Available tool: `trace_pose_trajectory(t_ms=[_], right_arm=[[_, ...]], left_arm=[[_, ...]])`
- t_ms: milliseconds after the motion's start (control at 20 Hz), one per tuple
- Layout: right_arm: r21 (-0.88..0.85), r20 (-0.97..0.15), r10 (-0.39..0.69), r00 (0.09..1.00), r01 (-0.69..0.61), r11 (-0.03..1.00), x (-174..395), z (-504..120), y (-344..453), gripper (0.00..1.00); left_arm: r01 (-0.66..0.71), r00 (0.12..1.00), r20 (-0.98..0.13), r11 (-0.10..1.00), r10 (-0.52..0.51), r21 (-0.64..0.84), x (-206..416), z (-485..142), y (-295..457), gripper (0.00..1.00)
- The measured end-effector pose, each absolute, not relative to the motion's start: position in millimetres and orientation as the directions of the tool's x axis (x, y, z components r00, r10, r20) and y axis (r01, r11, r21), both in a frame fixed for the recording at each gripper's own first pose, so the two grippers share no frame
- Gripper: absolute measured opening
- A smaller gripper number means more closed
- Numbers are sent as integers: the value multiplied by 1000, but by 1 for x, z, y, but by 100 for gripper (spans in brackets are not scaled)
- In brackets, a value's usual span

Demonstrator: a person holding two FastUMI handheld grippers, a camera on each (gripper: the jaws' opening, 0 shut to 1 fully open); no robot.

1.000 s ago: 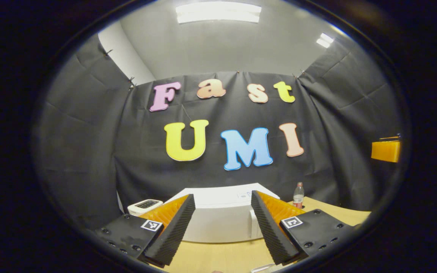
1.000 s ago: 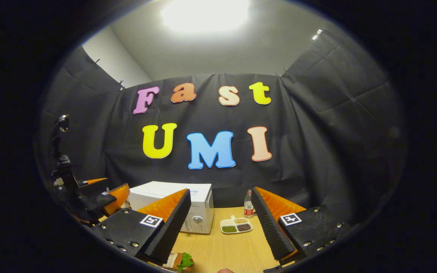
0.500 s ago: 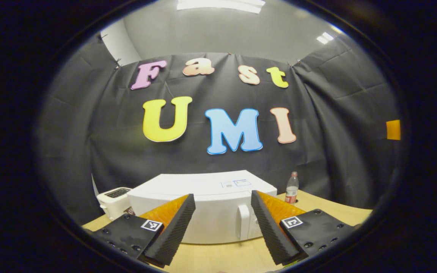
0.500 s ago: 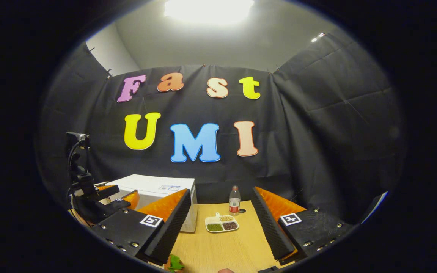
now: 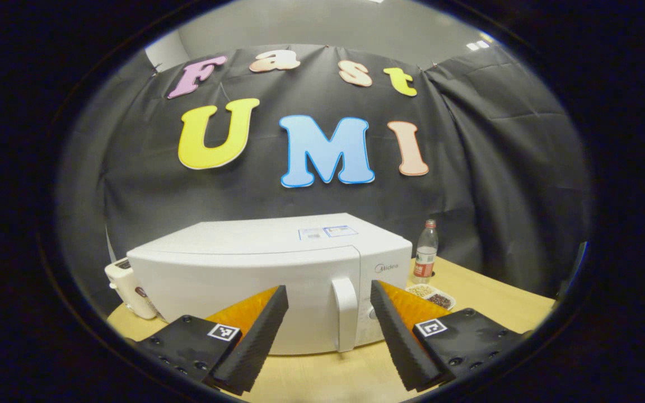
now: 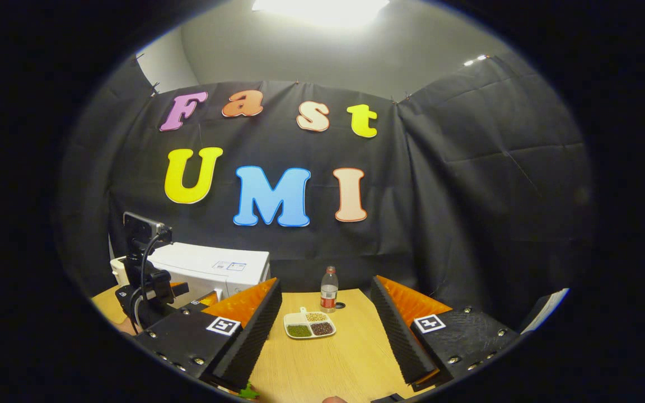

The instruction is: Open the microwave oven with the left hand, put the food in, and close the microwave oven.

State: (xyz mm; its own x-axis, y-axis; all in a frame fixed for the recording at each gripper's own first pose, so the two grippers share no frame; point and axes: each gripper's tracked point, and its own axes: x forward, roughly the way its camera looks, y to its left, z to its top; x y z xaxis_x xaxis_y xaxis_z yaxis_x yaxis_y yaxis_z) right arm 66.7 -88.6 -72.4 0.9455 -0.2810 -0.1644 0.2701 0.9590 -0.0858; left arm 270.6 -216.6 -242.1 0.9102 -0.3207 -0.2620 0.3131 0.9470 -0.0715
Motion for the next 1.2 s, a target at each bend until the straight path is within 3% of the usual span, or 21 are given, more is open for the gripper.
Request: trace_pose_trajectory(t_ms=[50,250,350,400,500,550,600,750,850,1200], right_arm=[[-87,-169,-296,940,285,955,66,-74,-92,97],[-97,-181,-349,920,336,937,60,-77,-106,97],[-100,-188,-363,913,350,932,57,-78,-110,97],[-97,-191,-367,910,355,930,56,-78,-111,97],[-98,-198,-370,908,358,929,53,-79,-111,97],[-101,-199,-371,907,357,928,52,-80,-112,97],[-105,-199,-371,907,356,928,50,-79,-112,97],[-104,-194,-361,912,347,932,44,-76,-111,97],[-102,-192,-352,916,338,935,42,-75,-111,97],[-92,-181,-308,934,295,951,36,-71,-113,97]], left_arm=[[317,903,-280,945,-326,-76,275,-251,-222,98],[333,865,-360,937,-349,-108,282,-290,-240,74],[326,859,-380,939,-342,-109,284,-299,-241,70],[325,857,-388,940,-340,-106,284,-304,-243,62],[324,855,-392,940,-339,-105,284,-307,-244,60],[333,852,-392,937,-347,-107,286,-309,-250,51],[331,856,-391,939,-339,-89,286,-307,-247,33],[326,861,-389,943,-328,-73,285,-308,-248,34],[323,861,-395,944,-321,-64,284,-307,-247,14],[320,850,-420,945,-318,-69,283,-306,-245,8]])
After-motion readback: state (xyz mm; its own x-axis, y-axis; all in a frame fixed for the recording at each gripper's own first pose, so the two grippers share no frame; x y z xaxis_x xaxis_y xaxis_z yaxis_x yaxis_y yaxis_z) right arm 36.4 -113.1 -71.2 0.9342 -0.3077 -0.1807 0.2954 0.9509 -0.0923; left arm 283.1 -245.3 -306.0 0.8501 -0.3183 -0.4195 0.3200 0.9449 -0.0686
